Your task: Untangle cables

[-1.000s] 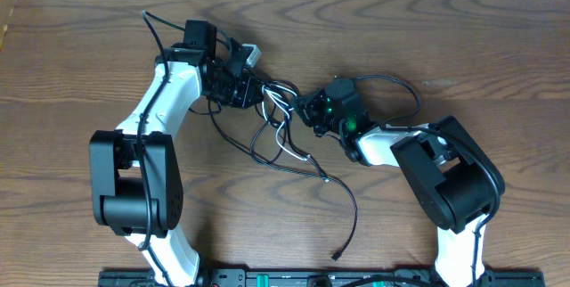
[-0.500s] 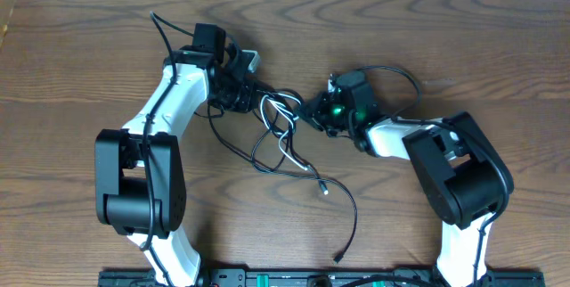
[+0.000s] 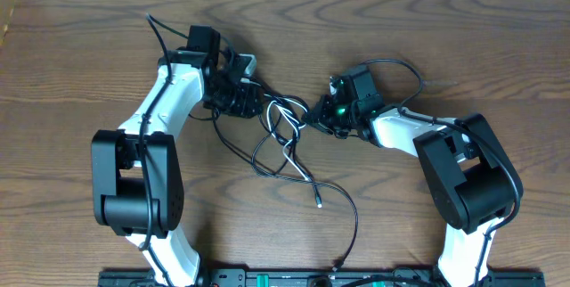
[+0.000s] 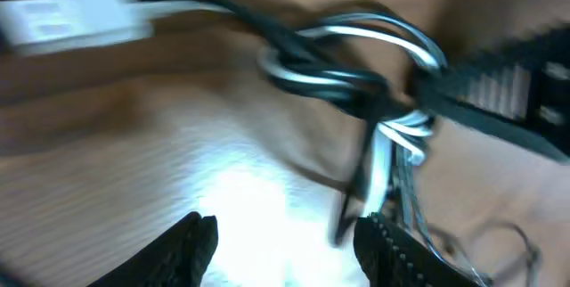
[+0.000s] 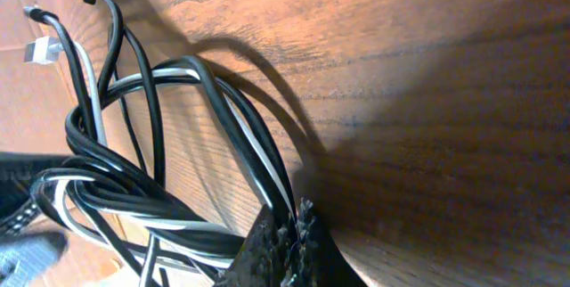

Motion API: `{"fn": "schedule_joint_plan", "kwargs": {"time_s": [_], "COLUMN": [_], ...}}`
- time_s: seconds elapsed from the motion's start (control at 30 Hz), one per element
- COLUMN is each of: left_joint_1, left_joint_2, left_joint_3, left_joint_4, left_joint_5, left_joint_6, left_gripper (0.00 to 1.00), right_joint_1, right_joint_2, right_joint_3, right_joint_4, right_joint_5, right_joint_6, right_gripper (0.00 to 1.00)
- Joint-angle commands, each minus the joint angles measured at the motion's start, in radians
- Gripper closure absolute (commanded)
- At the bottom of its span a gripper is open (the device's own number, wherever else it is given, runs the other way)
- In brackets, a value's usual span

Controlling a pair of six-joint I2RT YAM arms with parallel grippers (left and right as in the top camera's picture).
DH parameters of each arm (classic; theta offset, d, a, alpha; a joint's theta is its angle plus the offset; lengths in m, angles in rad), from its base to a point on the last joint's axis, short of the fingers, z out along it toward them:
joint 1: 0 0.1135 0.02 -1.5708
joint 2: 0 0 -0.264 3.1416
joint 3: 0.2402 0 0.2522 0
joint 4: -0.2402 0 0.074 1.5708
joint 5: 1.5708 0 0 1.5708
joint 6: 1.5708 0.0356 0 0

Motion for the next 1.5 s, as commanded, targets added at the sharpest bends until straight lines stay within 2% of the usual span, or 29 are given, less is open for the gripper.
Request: {"fn": "schedule_joint_plan", "kwargs": {"time_s": [0.0,0.17,0.27,0.4,0.47,0.5,0.53,0.6,0.7,0.8,1.03,1.17,1.27,1.3,1.33,1.37,1.4,1.47], "left_joint_1": [0.002,-0.024,-0.064,-0.103,-0.118,-0.124,-0.127,-0.127,-0.109,-0.062,0.069,0.074,0.068,0.068,0.068,0.068,0.068,0.068], "left_joint_2": [-0.023,0.008,0.049,0.076,0.079,0.079,0.079,0.077,0.055,0.003,-0.031,-0.031,-0.031,-0.031,-0.031,-0.031,-0.031,-0.031], "left_joint_3": [0.005,0.004,0.004,0.004,0.004,0.004,0.005,0.013,0.029,0.031,0.024,0.020,0.019,0.018,0.018,0.018,0.018,0.018], "left_joint_4": [-0.040,-0.038,0.004,0.055,0.057,0.060,0.060,0.059,0.041,0.032,0.046,0.054,0.051,0.051,0.048,0.044,0.038,0.027], "left_joint_5": [0.198,0.190,0.180,0.016,-0.057,-0.089,-0.105,-0.127,-0.127,-0.126,-0.115,-0.021,0.026,0.046,0.073,0.092,0.121,0.166], "left_joint_6": [0.192,0.187,0.142,0.009,-0.005,-0.005,-0.005,-0.005,-0.005,-0.005,-0.123,-0.104,-0.060,-0.055,-0.042,-0.032,-0.010,0.021], "left_gripper": [0.39,0.39,0.39,0.40,0.51,0.64,0.69,0.92,0.93,0.93,0.93,0.92,0.92,0.92,0.93,0.92,0.92,0.93], "right_joint_1": [-0.021,-0.021,-0.022,-0.022,-0.022,-0.022,-0.023,-0.028,-0.039,-0.065,-0.135,-0.139,-0.138,-0.135,-0.132,-0.131,-0.131,-0.135], "right_joint_2": [0.009,0.009,0.009,0.009,0.009,0.009,0.009,0.009,0.009,0.004,-0.088,-0.118,-0.126,-0.126,-0.126,-0.126,-0.126,-0.126], "right_joint_3": [-0.010,-0.010,-0.010,-0.010,-0.010,-0.010,-0.010,-0.010,-0.010,-0.009,0.012,0.035,0.166,0.248,0.317,0.356,0.418,0.488], "right_joint_4": [-0.021,-0.022,-0.021,-0.020,-0.016,-0.013,-0.010,-0.006,-0.037,-0.140,-0.364,-0.412,-0.630,-0.756,-0.857,-0.903,-0.950,-0.980], "right_joint_5": [0.091,0.091,0.100,0.122,0.122,0.123,0.126,0.124,0.117,0.116,0.125,0.113,0.132,0.165,0.200,0.211,0.214,0.213], "right_joint_6": [-0.060,-0.063,-0.066,-0.066,-0.066,-0.066,-0.066,-0.076,-0.134,-0.156,-0.294,-0.355,-0.529,-0.615,-0.685,-0.721,-0.768,-0.780], "right_gripper": [0.98,0.99,0.98,0.99,0.98,0.99,0.98,0.98,0.99,0.99,0.99,0.99,0.98,0.99,0.96,0.83,0.43,0.30]}}
